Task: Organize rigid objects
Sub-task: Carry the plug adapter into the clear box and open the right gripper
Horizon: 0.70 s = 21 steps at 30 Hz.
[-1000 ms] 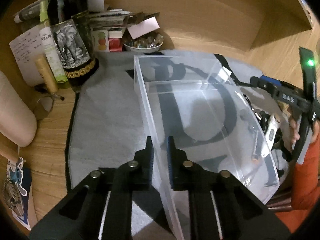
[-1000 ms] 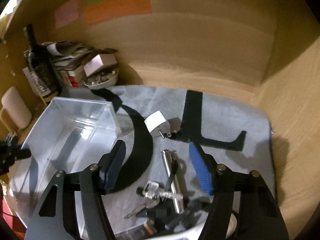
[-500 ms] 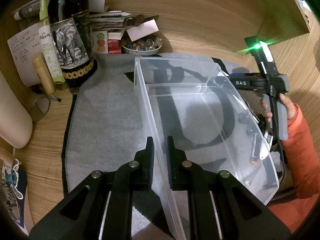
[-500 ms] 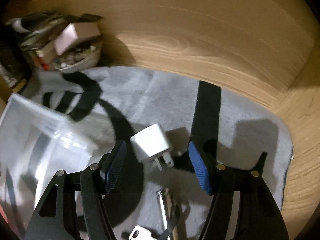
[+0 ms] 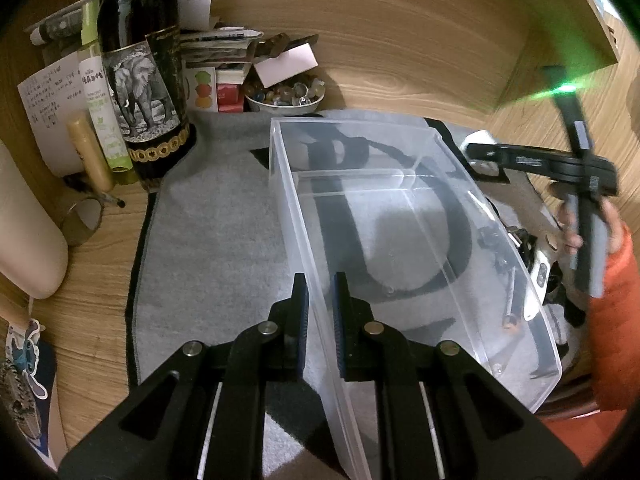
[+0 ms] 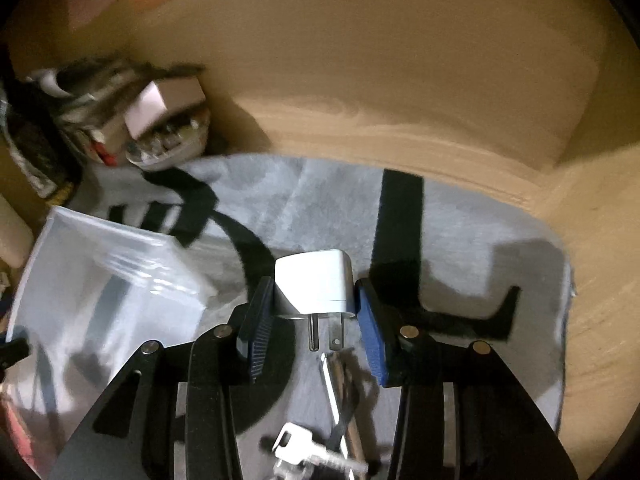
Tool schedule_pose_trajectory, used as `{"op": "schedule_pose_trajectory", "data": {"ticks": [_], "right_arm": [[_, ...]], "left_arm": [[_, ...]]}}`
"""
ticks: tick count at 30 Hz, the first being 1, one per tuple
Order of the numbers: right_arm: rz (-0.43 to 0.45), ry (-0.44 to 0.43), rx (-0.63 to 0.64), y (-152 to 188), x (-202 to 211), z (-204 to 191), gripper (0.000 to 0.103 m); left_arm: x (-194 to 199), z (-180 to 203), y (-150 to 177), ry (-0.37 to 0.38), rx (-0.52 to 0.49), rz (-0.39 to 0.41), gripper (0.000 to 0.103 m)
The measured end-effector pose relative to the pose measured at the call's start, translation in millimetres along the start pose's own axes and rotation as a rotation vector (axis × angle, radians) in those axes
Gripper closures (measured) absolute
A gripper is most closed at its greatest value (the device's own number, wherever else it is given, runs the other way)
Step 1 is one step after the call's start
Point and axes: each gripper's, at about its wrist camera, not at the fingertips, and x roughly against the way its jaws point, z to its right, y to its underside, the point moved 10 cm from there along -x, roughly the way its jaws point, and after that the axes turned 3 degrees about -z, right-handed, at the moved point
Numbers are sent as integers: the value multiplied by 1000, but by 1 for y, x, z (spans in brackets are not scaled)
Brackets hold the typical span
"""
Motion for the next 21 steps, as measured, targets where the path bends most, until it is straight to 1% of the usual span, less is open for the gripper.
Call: {"op": "schedule_pose_trajectory", "data": {"ticks": [4,9,14,17,21], "right_arm": [[66,-39,3,4,35,-10,66],[133,-60,27,4,68,-30,66],[175,-70,79,7,84,-55,66],[181,-92,112,8,88,-75,66],[168,-116,170,12,83,-106,66]], "left_arm": [[1,0,0,-10,5,16,91],[1,0,1,-14,11,25,91],[1,1,1,-40,-14,38,91],[1,2,0,-50,-25,45,91],[1,2,0,-39,-23,45,91]]}}
